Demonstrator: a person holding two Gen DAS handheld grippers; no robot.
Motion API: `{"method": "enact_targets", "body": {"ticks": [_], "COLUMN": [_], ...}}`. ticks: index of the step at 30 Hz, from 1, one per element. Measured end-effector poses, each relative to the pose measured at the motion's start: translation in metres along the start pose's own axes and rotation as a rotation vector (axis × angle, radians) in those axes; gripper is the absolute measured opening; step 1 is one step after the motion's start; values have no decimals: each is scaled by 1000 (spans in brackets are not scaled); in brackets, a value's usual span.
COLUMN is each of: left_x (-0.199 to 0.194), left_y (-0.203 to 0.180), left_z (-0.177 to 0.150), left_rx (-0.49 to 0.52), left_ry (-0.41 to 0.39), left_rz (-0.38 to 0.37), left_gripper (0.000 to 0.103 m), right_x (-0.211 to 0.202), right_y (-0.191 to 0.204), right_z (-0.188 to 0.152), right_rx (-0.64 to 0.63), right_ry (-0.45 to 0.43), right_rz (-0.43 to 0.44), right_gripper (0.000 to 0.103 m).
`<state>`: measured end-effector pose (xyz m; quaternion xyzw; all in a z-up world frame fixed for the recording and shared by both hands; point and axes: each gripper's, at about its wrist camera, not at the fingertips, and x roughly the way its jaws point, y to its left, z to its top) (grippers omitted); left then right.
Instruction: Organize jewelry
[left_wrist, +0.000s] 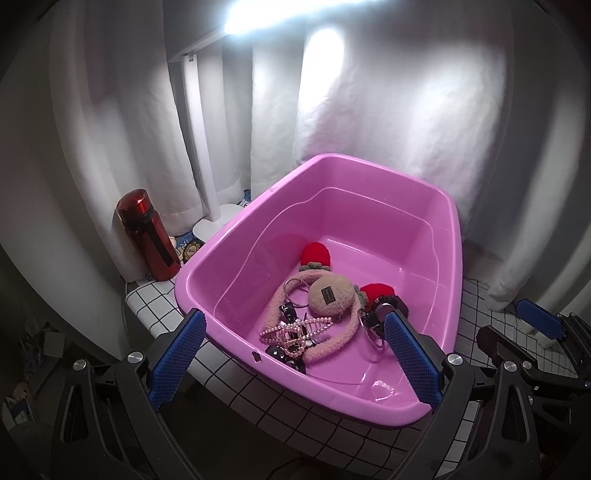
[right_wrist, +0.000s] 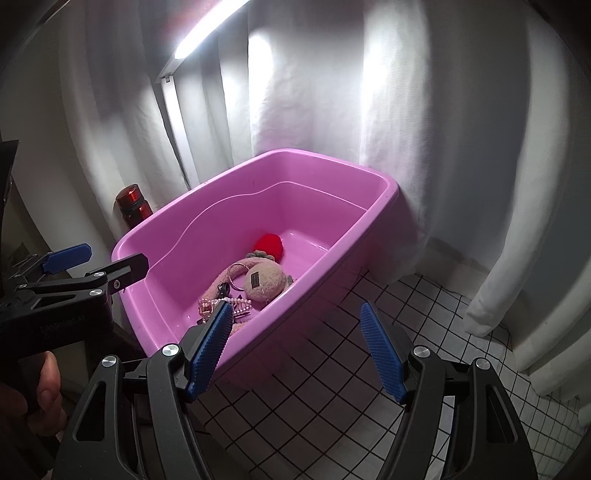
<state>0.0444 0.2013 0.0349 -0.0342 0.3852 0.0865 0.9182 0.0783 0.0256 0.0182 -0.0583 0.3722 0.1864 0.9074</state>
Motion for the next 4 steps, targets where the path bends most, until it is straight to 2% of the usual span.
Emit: {"method": "enact_targets", "body": {"ticks": [4], "left_x": [-2], "left_y": [-1], "left_z": [-1], "left_rx": [6], "left_ry": [-1], "left_rz": [4], "left_gripper": [96], "right_x": [-4], "right_y": [0], "right_z": [-3], "right_rx": [-1], "right_ry": [-1], "right_rz": [3], "right_gripper": [69]}}
